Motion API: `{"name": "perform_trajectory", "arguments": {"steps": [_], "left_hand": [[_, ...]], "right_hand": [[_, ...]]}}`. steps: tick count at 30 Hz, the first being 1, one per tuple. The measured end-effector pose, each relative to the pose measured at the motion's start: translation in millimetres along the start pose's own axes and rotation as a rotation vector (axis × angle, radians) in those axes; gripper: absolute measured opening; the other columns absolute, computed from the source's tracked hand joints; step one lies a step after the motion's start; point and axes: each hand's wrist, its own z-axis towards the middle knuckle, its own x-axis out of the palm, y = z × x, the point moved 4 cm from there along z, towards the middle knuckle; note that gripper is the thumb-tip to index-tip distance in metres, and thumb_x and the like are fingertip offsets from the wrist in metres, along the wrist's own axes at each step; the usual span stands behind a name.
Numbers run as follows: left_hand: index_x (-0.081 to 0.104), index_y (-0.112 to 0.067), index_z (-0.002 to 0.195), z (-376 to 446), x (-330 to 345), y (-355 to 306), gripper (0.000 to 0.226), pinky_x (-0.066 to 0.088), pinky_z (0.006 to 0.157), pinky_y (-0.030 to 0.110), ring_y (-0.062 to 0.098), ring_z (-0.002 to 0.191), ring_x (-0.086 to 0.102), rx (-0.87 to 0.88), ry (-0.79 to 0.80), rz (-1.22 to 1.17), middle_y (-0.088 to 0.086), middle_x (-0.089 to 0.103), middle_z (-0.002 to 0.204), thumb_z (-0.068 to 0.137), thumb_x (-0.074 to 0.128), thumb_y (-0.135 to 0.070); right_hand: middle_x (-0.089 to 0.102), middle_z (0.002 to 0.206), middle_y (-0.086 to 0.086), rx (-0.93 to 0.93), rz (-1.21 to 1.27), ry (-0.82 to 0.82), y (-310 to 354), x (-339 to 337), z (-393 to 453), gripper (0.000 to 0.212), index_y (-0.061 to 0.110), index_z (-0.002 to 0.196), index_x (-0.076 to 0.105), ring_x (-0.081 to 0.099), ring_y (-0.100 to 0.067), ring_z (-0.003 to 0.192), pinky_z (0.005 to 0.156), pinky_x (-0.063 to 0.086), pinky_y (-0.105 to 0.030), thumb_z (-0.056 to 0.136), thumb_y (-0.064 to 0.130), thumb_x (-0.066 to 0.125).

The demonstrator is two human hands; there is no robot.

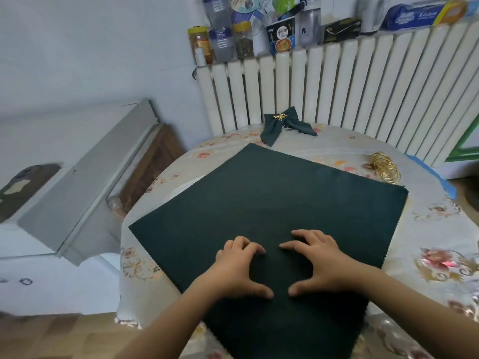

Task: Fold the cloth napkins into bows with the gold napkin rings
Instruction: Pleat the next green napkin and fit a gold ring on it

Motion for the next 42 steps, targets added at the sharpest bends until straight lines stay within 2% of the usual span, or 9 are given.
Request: {"name": "perform_trajectory", "arguments": {"steps": [3, 9, 12, 17, 23, 30, 35, 39, 42], "left_hand": [[0.038, -0.037, 0.127, -13.8, 5.5, 3.4, 0.076, 0.025, 0.106, 0.035, 0.016, 0.126, 0.023, -0.029, 0.002, 0.038, -0.008, 0.026, 0.134, 0.064, 0.077, -0.056], [0.058, -0.030, 0.092, -14.6, 8.8, 8.6, 0.031, 0.034, 0.096, 0.028, 0.013, 0.111, 0.035, -0.058, -0.132, -0.130, -0.011, 0.039, 0.111, 0.072, 0.076, -0.045], [0.057, -0.032, 0.081, -17.4, 8.3, 12.5, 0.018, 0.041, 0.093, 0.029, 0.013, 0.108, 0.044, -0.041, -0.185, -0.152, -0.012, 0.045, 0.104, 0.078, 0.073, -0.039], [0.060, -0.020, 0.092, -23.4, -8.6, 12.8, 0.016, 0.048, 0.079, 0.030, 0.014, 0.090, 0.057, -0.047, -0.326, -0.130, -0.005, 0.062, 0.093, 0.090, 0.059, -0.036], [0.062, -0.021, 0.095, -13.3, -26.4, 10.2, 0.018, 0.045, 0.079, 0.027, 0.014, 0.091, 0.056, -0.020, -0.038, -0.065, -0.003, 0.065, 0.102, 0.090, 0.059, -0.038], [0.054, -0.025, 0.120, -2.7, -19.8, 6.6, 0.031, 0.032, 0.097, 0.028, 0.016, 0.114, 0.047, 0.072, -0.521, 0.148, -0.005, 0.053, 0.121, 0.092, 0.053, -0.039], [0.056, -0.034, 0.113, -4.2, 7.4, 8.0, 0.047, 0.027, 0.106, 0.029, 0.012, 0.120, 0.033, 0.123, -0.125, -0.109, -0.010, 0.042, 0.125, 0.075, 0.064, -0.061], [0.058, -0.037, 0.106, -1.4, 1.1, 7.7, 0.041, 0.026, 0.106, 0.029, 0.011, 0.120, 0.032, 0.158, -0.098, -0.109, -0.011, 0.041, 0.123, 0.073, 0.069, -0.058], [0.061, -0.039, 0.105, 6.2, -11.4, 12.5, 0.040, 0.033, 0.101, 0.026, 0.006, 0.114, 0.041, 0.156, 0.029, -0.215, -0.014, 0.049, 0.117, 0.071, 0.070, -0.059]], "right_hand": [[0.015, 0.146, 0.009, -0.004, -0.018, 0.017, 7.7, 5.3, -11.5, 0.094, 0.047, 0.135, 0.028, 0.007, -0.017, 0.137, 0.114, 0.009, -0.035, 0.055, 0.074, 0.069], [0.047, 0.104, 0.015, -0.011, 0.104, -0.158, 19.0, 6.5, -10.1, 0.028, 0.040, 0.087, 0.053, 0.036, -0.006, 0.101, 0.089, 0.039, -0.023, 0.071, 0.051, 0.073], [0.056, 0.096, 0.017, 0.026, 0.082, -0.223, 19.4, -0.1, -14.0, 0.016, 0.035, 0.085, 0.062, 0.046, -0.006, 0.096, 0.084, 0.044, -0.025, 0.078, 0.047, 0.069], [0.063, 0.084, 0.015, 0.126, 0.115, -0.250, 15.8, -20.4, -18.6, 0.012, 0.033, 0.084, 0.059, 0.057, -0.007, 0.082, 0.071, 0.047, -0.023, 0.086, 0.044, 0.062], [0.062, 0.082, 0.014, 0.085, 0.097, 0.024, 14.7, -39.6, -12.4, 0.015, 0.031, 0.078, 0.060, 0.059, -0.007, 0.083, 0.071, 0.047, -0.022, 0.086, 0.043, 0.062], [0.053, 0.115, 0.010, 0.025, -0.143, -0.424, 9.6, -38.5, 0.7, 0.032, 0.036, 0.114, 0.060, 0.044, -0.015, 0.112, 0.096, 0.032, -0.028, 0.084, 0.047, 0.062], [0.038, 0.122, 0.017, -0.076, 0.053, -0.039, 11.1, -8.9, -2.8, 0.049, 0.045, 0.106, 0.054, 0.025, -0.006, 0.116, 0.102, 0.019, -0.025, 0.064, 0.064, 0.071], [0.045, 0.112, 0.016, -0.105, 0.038, -0.128, 13.1, -3.7, 4.5, 0.029, 0.045, 0.071, 0.047, 0.034, -0.007, 0.111, 0.101, 0.020, -0.026, 0.068, 0.056, 0.073], [0.057, 0.100, 0.017, -0.079, 0.121, -0.110, 11.4, -16.5, 13.6, 0.019, 0.047, 0.068, 0.054, 0.049, -0.003, 0.099, 0.093, 0.032, -0.024, 0.073, 0.053, 0.071]]}}
